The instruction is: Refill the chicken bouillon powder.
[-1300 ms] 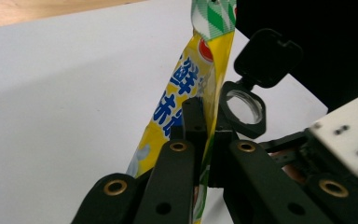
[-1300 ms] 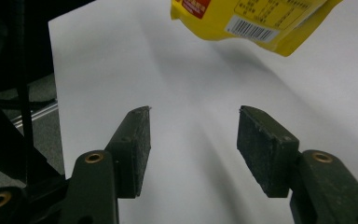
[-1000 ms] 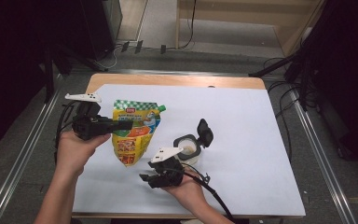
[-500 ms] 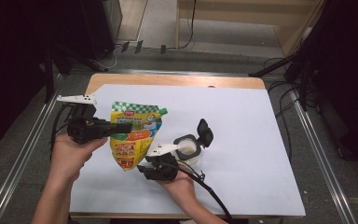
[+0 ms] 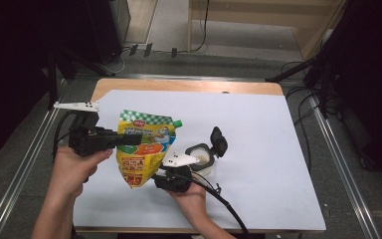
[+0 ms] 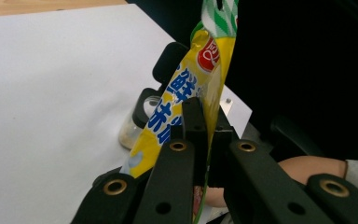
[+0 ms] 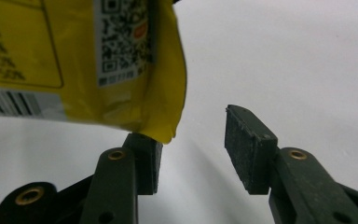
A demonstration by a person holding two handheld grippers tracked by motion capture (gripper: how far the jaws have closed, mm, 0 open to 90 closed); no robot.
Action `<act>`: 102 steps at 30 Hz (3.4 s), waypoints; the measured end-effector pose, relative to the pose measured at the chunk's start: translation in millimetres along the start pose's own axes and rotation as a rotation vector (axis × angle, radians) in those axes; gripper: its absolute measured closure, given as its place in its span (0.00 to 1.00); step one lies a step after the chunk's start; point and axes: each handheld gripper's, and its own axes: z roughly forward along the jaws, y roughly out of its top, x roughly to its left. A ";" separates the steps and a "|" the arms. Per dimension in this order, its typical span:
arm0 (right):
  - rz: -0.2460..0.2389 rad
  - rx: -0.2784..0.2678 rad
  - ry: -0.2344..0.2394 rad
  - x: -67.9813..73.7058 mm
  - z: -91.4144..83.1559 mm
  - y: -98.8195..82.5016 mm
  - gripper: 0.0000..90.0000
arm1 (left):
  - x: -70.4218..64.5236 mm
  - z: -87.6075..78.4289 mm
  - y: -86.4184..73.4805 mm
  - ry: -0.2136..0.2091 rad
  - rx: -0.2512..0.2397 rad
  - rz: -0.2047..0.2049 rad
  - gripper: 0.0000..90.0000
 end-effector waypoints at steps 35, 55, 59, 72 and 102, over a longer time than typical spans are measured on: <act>-0.186 0.112 0.064 18.6 -33.7 9.7 0.61 | 13.9 24.9 -6.1 0.076 0.030 -0.043 0.98; -0.125 0.142 0.146 23.2 -53.6 9.1 0.61 | 14.6 58.2 -11.6 0.089 0.106 -0.045 0.87; -0.119 0.140 0.160 25.9 -55.9 9.7 0.61 | 14.3 63.1 -12.1 0.088 0.117 -0.043 0.86; -0.097 0.150 0.194 33.9 -60.5 10.2 0.63 | 11.2 78.5 -12.1 0.103 0.159 -0.029 0.83; -0.075 0.179 0.234 44.4 -57.7 8.5 0.64 | 0.0 103.6 -9.0 0.148 0.264 -0.002 0.83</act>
